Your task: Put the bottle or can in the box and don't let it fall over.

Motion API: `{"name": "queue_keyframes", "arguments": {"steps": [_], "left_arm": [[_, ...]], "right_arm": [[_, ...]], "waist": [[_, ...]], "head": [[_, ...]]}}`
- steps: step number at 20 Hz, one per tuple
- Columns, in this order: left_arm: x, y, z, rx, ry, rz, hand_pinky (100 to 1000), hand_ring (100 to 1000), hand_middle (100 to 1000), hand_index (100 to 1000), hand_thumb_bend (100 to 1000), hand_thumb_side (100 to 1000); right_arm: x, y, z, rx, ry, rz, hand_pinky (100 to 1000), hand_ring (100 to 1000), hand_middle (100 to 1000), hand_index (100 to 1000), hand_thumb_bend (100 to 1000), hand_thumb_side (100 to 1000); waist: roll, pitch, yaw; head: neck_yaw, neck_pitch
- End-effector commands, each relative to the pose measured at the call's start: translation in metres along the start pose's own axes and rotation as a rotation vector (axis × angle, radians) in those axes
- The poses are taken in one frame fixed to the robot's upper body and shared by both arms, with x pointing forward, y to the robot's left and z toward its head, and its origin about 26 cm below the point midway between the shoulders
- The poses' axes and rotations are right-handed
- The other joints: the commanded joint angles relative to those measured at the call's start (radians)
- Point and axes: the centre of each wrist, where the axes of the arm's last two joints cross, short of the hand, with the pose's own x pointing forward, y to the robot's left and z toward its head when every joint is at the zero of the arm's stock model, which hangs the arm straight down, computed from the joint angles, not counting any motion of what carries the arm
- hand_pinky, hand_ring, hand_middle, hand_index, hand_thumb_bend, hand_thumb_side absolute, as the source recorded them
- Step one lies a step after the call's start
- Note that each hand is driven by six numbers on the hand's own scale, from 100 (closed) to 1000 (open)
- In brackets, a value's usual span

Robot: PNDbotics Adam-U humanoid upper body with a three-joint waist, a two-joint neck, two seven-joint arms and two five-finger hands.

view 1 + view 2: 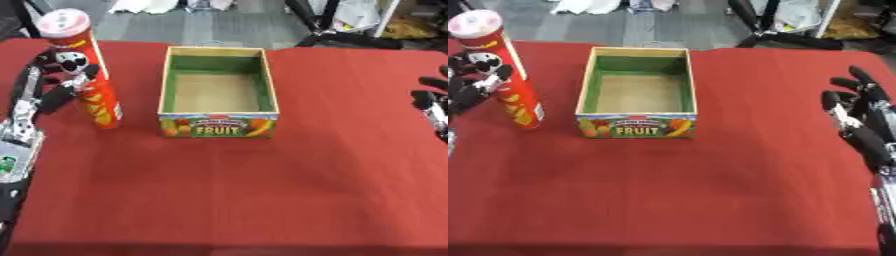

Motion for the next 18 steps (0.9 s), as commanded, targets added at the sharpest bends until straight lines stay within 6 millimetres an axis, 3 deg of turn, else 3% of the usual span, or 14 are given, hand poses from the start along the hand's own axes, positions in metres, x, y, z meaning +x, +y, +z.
{"name": "queue_keyframes", "arguments": {"steps": [1, 7, 11, 14, 15, 16, 17, 18], "left_arm": [[0.006, 0.009, -0.010, 0.006, -0.035, -0.014, 814, 828, 796, 912, 697, 616], [0.005, 0.001, -0.019, -0.026, -0.044, -0.003, 813, 827, 794, 893, 660, 560], [0.004, -0.004, -0.022, -0.075, -0.056, -0.011, 818, 830, 797, 878, 569, 508], [0.002, -0.007, -0.022, -0.125, -0.068, -0.025, 822, 833, 798, 838, 479, 408], [0.002, -0.008, -0.022, -0.137, -0.070, -0.028, 825, 835, 798, 766, 390, 283], [0.001, -0.009, -0.022, -0.147, -0.072, -0.030, 826, 836, 798, 758, 380, 268], [0.001, -0.010, -0.022, -0.155, -0.073, -0.031, 828, 838, 799, 689, 324, 171], [0.000, -0.010, -0.022, -0.162, -0.073, -0.029, 829, 839, 798, 660, 306, 140]], "right_arm": [[0.005, -0.004, -0.003, 0.002, -0.018, 0.010, 826, 809, 824, 990, 327, 451], [0.003, -0.003, -0.002, 0.005, -0.013, 0.008, 826, 809, 824, 990, 324, 453], [0.003, -0.003, -0.002, 0.005, -0.012, 0.007, 827, 809, 824, 990, 325, 450], [0.003, -0.003, -0.002, 0.005, -0.011, 0.006, 827, 809, 824, 990, 325, 450], [0.003, -0.003, -0.002, 0.005, -0.011, 0.006, 828, 809, 824, 990, 325, 451], [0.003, -0.003, -0.002, 0.005, -0.011, 0.005, 828, 809, 824, 990, 325, 450], [0.002, -0.003, -0.002, 0.005, -0.011, 0.005, 828, 809, 824, 990, 324, 450], [0.002, -0.003, -0.002, 0.005, -0.011, 0.005, 828, 809, 824, 990, 324, 450]], "waist": [[0.003, -0.017, 0.000], [0.003, -0.018, -0.003], [0.003, -0.018, -0.008], [0.003, -0.018, -0.012], [0.003, -0.018, -0.013], [0.003, -0.018, -0.014], [0.003, -0.018, -0.015], [0.003, -0.018, -0.016]], "head": [[0.002, 0.007], [0.004, 0.009], [0.006, 0.010], [0.006, 0.011], [0.007, 0.011], [0.007, 0.012], [0.006, 0.011], [0.006, 0.011]]}}
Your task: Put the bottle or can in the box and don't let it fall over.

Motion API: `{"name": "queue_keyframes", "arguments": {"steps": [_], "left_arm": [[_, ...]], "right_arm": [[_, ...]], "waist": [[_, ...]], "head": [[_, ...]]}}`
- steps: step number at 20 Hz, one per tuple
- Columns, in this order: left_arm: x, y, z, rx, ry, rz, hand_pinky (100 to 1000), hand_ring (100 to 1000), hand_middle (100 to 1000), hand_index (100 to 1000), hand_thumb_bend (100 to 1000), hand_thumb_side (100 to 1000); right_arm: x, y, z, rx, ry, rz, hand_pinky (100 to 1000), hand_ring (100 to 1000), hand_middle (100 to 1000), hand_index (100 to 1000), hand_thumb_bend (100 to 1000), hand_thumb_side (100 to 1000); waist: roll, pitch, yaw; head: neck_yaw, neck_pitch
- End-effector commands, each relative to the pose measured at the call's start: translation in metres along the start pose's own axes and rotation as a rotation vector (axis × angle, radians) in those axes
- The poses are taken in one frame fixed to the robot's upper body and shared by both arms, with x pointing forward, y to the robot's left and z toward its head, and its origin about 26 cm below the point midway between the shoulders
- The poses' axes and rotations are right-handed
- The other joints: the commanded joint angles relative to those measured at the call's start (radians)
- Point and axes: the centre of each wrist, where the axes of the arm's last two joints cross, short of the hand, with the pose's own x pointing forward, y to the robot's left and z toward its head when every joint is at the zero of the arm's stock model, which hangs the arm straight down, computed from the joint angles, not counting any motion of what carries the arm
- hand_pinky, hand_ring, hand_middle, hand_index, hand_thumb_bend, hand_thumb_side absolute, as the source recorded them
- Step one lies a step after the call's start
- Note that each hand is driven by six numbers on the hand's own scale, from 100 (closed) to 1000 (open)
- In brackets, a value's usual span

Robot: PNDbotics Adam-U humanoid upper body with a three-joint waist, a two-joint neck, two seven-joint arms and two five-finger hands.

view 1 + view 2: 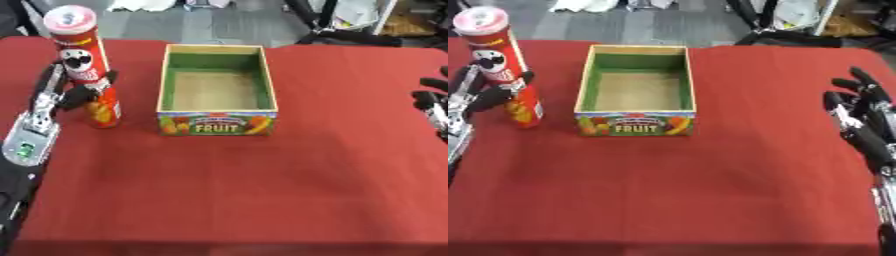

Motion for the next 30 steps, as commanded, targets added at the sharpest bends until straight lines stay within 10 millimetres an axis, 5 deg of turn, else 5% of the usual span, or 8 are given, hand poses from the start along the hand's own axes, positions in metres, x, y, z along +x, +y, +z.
{"name": "queue_keyframes", "arguments": {"steps": [1, 4, 9, 19, 30], "left_arm": [[0.003, 0.006, -0.003, -0.015, -0.017, -0.021, 833, 845, 794, 560, 264, 100], [0.001, 0.006, -0.002, 0.001, -0.018, -0.003, 843, 865, 801, 458, 185, 100], [0.006, 0.010, -0.003, 0.059, -0.041, 0.023, 861, 882, 828, 408, 180, 100], [0.061, 0.034, -0.021, 0.213, -0.208, 0.149, 866, 885, 836, 408, 190, 100], [0.133, -0.018, -0.067, 0.006, -0.360, 0.251, 847, 880, 836, 411, 156, 100]], "right_arm": [[0.006, -0.005, -0.004, 0.000, -0.021, 0.012, 828, 809, 824, 990, 324, 451], [0.005, -0.005, -0.003, -0.001, -0.018, 0.012, 829, 809, 824, 990, 324, 451], [0.005, -0.005, -0.003, -0.002, -0.017, 0.011, 829, 809, 824, 990, 323, 451], [0.004, -0.005, -0.003, 0.000, -0.015, 0.005, 831, 810, 824, 991, 324, 452], [0.001, 0.007, -0.004, 0.043, -0.013, -0.025, 834, 810, 824, 992, 320, 453]], "waist": [[0.001, -0.014, -0.002], [0.000, -0.015, -0.004], [0.000, -0.016, -0.004], [-0.001, -0.022, -0.010], [-0.011, -0.024, -0.069]], "head": [[0.001, 0.002], [0.001, 0.002], [0.000, 0.002], [0.004, 0.006], [0.044, 0.006]]}}
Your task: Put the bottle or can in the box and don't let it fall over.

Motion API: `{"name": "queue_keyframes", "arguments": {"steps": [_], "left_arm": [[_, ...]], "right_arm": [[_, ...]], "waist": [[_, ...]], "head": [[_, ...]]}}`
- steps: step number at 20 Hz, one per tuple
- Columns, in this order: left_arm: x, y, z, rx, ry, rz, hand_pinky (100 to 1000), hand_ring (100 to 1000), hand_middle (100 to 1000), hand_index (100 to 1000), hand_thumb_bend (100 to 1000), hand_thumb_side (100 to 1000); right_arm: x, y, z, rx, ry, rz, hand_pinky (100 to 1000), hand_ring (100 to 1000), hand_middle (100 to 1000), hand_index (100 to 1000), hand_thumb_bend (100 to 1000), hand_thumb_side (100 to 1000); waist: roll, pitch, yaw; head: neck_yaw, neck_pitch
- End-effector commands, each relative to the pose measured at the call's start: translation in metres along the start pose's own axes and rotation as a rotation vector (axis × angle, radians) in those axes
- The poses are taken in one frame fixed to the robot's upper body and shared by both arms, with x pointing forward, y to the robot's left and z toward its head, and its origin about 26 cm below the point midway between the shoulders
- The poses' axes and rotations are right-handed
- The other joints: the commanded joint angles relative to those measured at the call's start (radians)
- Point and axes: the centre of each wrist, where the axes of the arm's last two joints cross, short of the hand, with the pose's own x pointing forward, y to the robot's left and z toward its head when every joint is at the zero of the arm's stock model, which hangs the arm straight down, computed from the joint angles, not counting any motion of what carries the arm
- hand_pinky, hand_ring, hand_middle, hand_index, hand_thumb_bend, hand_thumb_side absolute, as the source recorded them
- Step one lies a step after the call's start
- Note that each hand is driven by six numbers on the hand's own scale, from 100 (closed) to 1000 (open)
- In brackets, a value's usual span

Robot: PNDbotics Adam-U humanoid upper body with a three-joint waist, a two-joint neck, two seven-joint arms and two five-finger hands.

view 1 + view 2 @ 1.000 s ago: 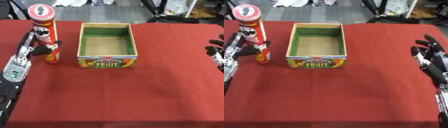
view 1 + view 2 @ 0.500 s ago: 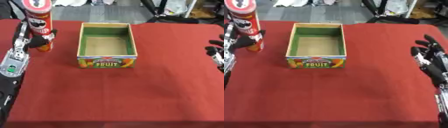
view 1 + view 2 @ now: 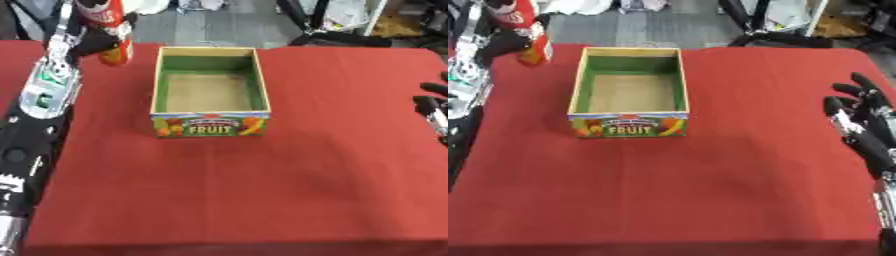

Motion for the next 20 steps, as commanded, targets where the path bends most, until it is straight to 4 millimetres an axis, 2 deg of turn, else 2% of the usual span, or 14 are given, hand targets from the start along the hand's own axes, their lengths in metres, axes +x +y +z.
{"name": "queue_keyframes", "arguments": {"steps": [1, 5, 6, 8, 9, 10, 12, 13, 14, 15, 16, 20], "left_arm": [[0.012, -0.019, -0.016, -0.072, -0.033, 0.028, 846, 879, 835, 412, 165, 100], [0.004, -0.050, -0.020, -0.187, 0.001, 0.049, 846, 882, 840, 428, 205, 100], [0.001, -0.056, -0.020, -0.213, 0.012, 0.045, 848, 885, 848, 487, 262, 100], [-0.006, -0.063, -0.017, -0.262, 0.032, -0.011, 857, 898, 865, 690, 431, 293], [-0.008, -0.064, -0.015, -0.279, 0.036, -0.060, 860, 901, 869, 730, 475, 356], [-0.010, -0.065, -0.013, -0.288, 0.040, -0.112, 876, 915, 887, 852, 684, 590], [-0.013, -0.064, -0.010, -0.286, 0.039, -0.211, 891, 926, 905, 922, 848, 693], [-0.014, -0.063, -0.009, -0.279, 0.038, -0.255, 892, 927, 906, 928, 864, 699], [-0.014, -0.061, -0.007, -0.266, 0.036, -0.297, 901, 932, 916, 968, 1000, 766], [-0.014, -0.059, -0.006, -0.247, 0.032, -0.335, 902, 932, 917, 979, 1000, 802], [-0.014, -0.056, -0.005, -0.224, 0.030, -0.365, 903, 931, 920, 993, 1000, 877], [-0.012, -0.044, 0.001, -0.134, 0.018, -0.421, 896, 926, 914, 999, 1000, 878]], "right_arm": [[0.006, 0.000, -0.006, 0.016, -0.025, 0.000, 834, 810, 824, 992, 320, 453], [0.005, 0.002, -0.006, 0.026, -0.021, -0.007, 835, 809, 823, 992, 318, 454], [0.004, 0.003, -0.006, 0.027, -0.020, -0.009, 835, 809, 823, 992, 317, 454], [0.004, 0.003, -0.006, 0.026, -0.020, -0.011, 835, 809, 823, 992, 315, 456], [0.004, 0.003, -0.006, 0.026, -0.020, -0.011, 835, 809, 823, 992, 315, 456], [0.004, 0.002, -0.005, 0.024, -0.020, -0.010, 836, 809, 823, 992, 316, 455], [0.004, 0.002, -0.005, 0.020, -0.019, -0.009, 836, 809, 823, 993, 317, 455], [0.004, 0.001, -0.005, 0.019, -0.019, -0.008, 836, 809, 823, 993, 317, 455], [0.004, 0.001, -0.005, 0.017, -0.018, -0.008, 836, 809, 823, 993, 317, 455], [0.004, 0.001, -0.004, 0.016, -0.018, -0.007, 836, 809, 823, 993, 318, 455], [0.004, 0.000, -0.004, 0.014, -0.018, -0.007, 837, 809, 823, 993, 318, 455], [0.004, 0.000, -0.004, 0.011, -0.018, -0.007, 838, 810, 823, 993, 319, 454]], "waist": [[0.000, -0.017, -0.012], [0.000, -0.014, -0.032], [0.000, -0.013, -0.035], [0.001, -0.013, -0.039], [0.001, -0.012, -0.039], [0.002, -0.012, -0.039], [0.003, -0.012, -0.039], [0.004, -0.012, -0.039], [0.004, -0.013, -0.038], [0.005, -0.013, -0.037], [0.005, -0.013, -0.035], [0.006, -0.015, -0.030]], "head": [[0.016, 0.006], [0.027, 0.006], [0.029, 0.006], [0.029, 0.006], [0.028, 0.006], [0.026, 0.006], [0.023, 0.006], [0.022, 0.006], [0.020, 0.006], [0.019, 0.006], [0.018, 0.006], [0.015, 0.005]]}}
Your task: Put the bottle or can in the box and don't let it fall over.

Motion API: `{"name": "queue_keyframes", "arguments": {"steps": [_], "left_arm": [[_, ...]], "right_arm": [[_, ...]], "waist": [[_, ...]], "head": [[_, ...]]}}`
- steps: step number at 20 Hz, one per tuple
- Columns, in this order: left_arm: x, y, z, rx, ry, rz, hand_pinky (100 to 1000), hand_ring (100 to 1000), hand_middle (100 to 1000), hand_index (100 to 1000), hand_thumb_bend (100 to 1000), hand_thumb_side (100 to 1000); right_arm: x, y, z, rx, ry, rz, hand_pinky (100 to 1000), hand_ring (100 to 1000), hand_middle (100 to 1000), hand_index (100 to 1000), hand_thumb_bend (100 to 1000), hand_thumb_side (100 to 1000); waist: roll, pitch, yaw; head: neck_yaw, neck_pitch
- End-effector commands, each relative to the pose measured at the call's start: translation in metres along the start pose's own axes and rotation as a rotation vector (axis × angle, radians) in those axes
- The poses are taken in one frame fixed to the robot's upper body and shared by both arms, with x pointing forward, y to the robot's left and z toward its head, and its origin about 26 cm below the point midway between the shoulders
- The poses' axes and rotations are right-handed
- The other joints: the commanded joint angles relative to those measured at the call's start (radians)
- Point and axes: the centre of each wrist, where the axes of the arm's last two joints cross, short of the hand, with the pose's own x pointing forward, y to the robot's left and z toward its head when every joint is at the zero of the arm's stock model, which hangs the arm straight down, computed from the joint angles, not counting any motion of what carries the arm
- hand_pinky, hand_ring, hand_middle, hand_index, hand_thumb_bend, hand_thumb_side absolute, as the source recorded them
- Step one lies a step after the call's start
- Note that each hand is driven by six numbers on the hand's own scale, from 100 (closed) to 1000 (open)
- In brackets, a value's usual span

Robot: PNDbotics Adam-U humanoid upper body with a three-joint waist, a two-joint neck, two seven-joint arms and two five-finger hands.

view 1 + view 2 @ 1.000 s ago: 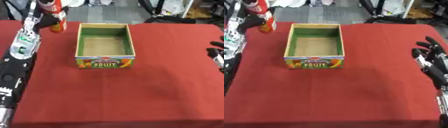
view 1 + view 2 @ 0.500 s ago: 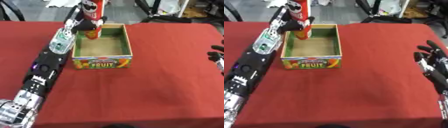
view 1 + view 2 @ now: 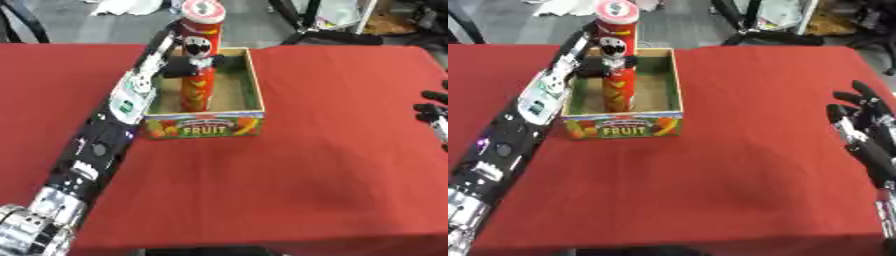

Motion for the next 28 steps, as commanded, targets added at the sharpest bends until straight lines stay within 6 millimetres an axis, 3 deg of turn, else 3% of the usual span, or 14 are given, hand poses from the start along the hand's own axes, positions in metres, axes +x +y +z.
{"name": "queue_keyframes", "arguments": {"steps": [1, 3, 6, 13, 16, 21, 28], "left_arm": [[0.007, 0.028, 0.003, 0.118, -0.038, -0.037, 896, 925, 914, 998, 1000, 872], [0.007, 0.042, 0.014, 0.181, -0.061, 0.022, 890, 922, 905, 987, 1000, 823], [0.005, 0.064, 0.040, 0.230, -0.080, 0.115, 881, 916, 888, 949, 870, 730], [-0.015, 0.094, 0.119, 0.247, -0.073, 0.236, 846, 874, 832, 880, 760, 725], [-0.024, 0.096, 0.143, 0.260, -0.046, 0.239, 839, 864, 823, 872, 751, 712], [-0.036, 0.082, 0.170, 0.303, 0.019, 0.260, 839, 864, 823, 877, 745, 710], [-0.037, 0.076, 0.180, 0.364, 0.043, 0.270, 838, 863, 822, 879, 730, 697]], "right_arm": [[0.006, -0.006, -0.004, -0.010, -0.021, 0.013, 838, 810, 823, 993, 319, 454], [0.006, -0.007, -0.003, -0.014, -0.018, 0.015, 838, 810, 823, 993, 319, 455], [0.005, -0.010, -0.001, -0.023, -0.015, 0.022, 837, 809, 823, 993, 320, 454], [0.006, -0.014, 0.000, -0.038, -0.018, 0.025, 837, 807, 822, 993, 318, 453], [0.007, -0.014, 0.001, -0.041, -0.018, 0.027, 837, 807, 822, 993, 317, 451], [0.005, -0.015, 0.004, -0.050, -0.010, 0.031, 836, 808, 822, 993, 320, 452], [0.006, -0.016, 0.004, -0.058, -0.010, 0.048, 835, 808, 823, 994, 333, 456]], "waist": [[0.000, -0.015, 0.004], [0.001, -0.014, 0.009], [0.005, -0.014, 0.024], [0.005, -0.014, 0.067], [0.002, -0.015, 0.080], [-0.001, -0.014, 0.090], [-0.001, -0.017, 0.095]], "head": [[-0.006, 0.004], [-0.012, 0.002], [-0.015, 0.004], [-0.030, -0.003], [-0.036, -0.008], [-0.047, -0.008], [-0.077, -0.032]]}}
